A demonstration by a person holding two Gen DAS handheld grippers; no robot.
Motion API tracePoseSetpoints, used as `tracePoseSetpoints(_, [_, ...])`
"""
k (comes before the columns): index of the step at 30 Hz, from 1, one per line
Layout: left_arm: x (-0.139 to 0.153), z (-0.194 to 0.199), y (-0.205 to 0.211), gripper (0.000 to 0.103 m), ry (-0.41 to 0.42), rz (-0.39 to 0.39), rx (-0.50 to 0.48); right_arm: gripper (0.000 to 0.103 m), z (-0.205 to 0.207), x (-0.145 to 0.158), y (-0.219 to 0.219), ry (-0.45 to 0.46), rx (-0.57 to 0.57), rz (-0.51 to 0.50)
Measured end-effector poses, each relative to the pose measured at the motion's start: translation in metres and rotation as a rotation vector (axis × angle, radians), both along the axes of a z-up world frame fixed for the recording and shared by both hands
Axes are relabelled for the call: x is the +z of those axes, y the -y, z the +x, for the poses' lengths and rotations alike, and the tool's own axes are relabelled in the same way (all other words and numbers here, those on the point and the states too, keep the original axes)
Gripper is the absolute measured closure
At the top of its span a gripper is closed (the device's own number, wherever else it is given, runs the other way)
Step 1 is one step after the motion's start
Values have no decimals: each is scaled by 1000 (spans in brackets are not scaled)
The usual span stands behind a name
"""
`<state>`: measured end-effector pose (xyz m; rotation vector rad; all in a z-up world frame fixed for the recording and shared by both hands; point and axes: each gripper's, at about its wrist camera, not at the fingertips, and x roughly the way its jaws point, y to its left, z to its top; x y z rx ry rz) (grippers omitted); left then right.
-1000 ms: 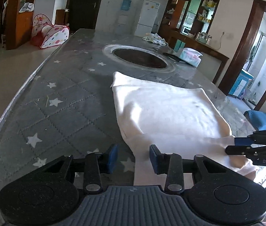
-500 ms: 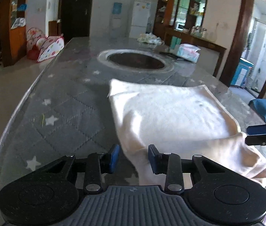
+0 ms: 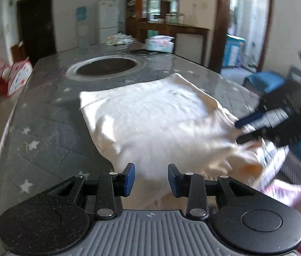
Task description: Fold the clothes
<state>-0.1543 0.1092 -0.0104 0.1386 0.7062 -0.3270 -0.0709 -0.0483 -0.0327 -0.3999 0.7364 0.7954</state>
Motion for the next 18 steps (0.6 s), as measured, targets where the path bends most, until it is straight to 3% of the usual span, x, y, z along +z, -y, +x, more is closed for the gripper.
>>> tracePoseSetpoints(9, [-11,-35,27,64,43,165,-197,60,-16,5,7,15,33,-30])
tracePoseSetpoints(11, [-15,-36,34,65,62,175,-216,52,-19,7,8,18,41,-37])
tracePoseSetpoints(15, [-19,-36,45,65,97,183,-262,49,-26,9,12,25,55,-51])
tracePoseSetpoints(16, [-20,-36,47,66,104,184,-272,47,-27,9,12,27,58,-56])
tracePoseSetpoints(18, [-22,-35,49,81,114,180,-284,46,-29,9,14,30,65,-66])
